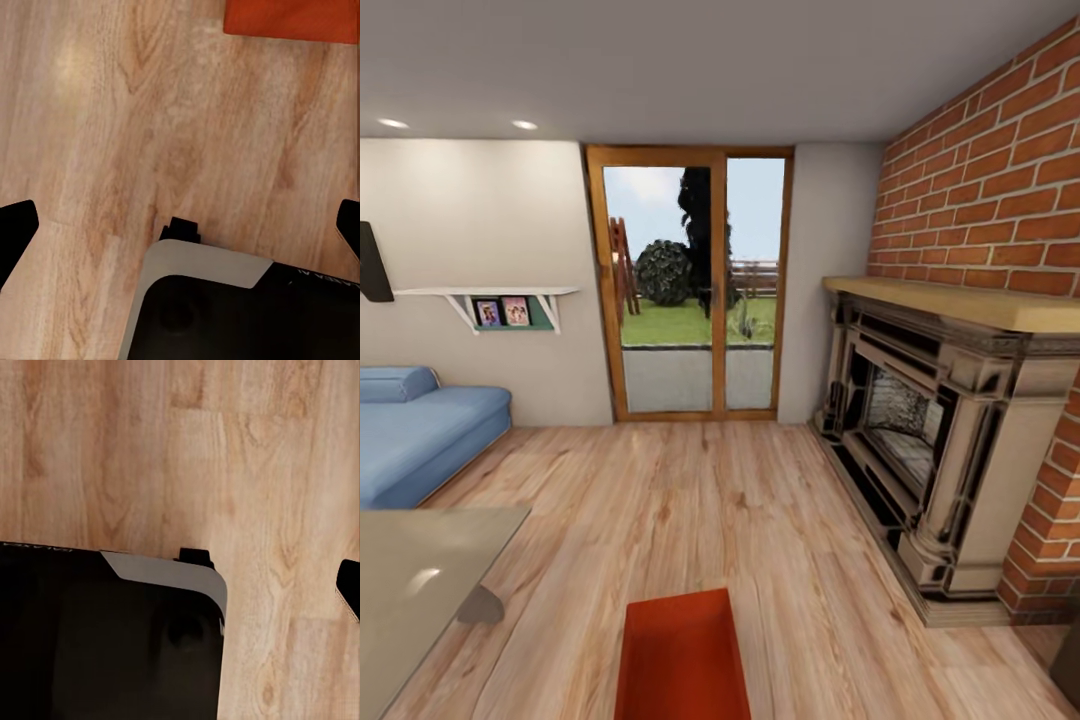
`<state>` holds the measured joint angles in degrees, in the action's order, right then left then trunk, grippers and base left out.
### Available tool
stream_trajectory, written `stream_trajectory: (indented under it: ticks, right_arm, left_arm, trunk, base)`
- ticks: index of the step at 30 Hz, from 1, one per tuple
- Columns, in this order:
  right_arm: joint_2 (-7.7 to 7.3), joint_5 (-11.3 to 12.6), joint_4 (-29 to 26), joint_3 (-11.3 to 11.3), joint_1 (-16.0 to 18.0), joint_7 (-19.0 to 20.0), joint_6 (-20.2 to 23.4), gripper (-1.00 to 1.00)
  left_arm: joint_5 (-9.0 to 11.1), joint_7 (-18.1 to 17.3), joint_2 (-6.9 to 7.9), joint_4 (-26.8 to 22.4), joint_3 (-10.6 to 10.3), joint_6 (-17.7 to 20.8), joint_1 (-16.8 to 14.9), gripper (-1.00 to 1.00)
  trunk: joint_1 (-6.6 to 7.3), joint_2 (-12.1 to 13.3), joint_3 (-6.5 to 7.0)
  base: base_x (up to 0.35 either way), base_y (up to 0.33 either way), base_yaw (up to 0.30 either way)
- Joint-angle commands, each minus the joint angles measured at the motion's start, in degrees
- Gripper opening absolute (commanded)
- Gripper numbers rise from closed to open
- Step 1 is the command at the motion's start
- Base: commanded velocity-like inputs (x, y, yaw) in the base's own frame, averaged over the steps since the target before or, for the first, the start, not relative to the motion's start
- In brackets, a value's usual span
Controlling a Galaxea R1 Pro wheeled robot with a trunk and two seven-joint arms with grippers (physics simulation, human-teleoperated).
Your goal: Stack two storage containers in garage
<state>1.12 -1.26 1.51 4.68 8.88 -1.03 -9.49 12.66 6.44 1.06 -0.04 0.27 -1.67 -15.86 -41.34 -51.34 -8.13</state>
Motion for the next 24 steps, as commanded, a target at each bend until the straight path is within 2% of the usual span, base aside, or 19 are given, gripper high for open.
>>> stream_trajectory:
  ticks: [1,18,24]
  right_arm:
    - [0.01,-0.13,0.16,0.42,0.08,-0.11,-0.30,1.00]
    - [0.08,-0.15,0.16,0.42,0.08,-0.11,-0.33,1.00]
    - [0.03,-0.15,0.16,0.48,0.08,-0.11,-0.30,1.00]
  left_arm:
    - [0.35,0.07,-0.01,0.04,-0.01,-0.17,-0.04,1.00]
    - [0.35,0.07,0.07,0.04,-0.01,-0.17,-0.04,1.00]
    - [0.35,0.07,0.08,0.04,-0.01,-0.17,-0.04,1.00]
  trunk:
    - [-0.04,-0.05,-0.08]
    - [-0.04,-0.05,-0.08]
    - [-0.04,-0.05,-0.08]
  base:
    - [0.317,0.000,0.000]
    - [0.311,0.000,0.000]
    - [0.069,0.000,0.116]
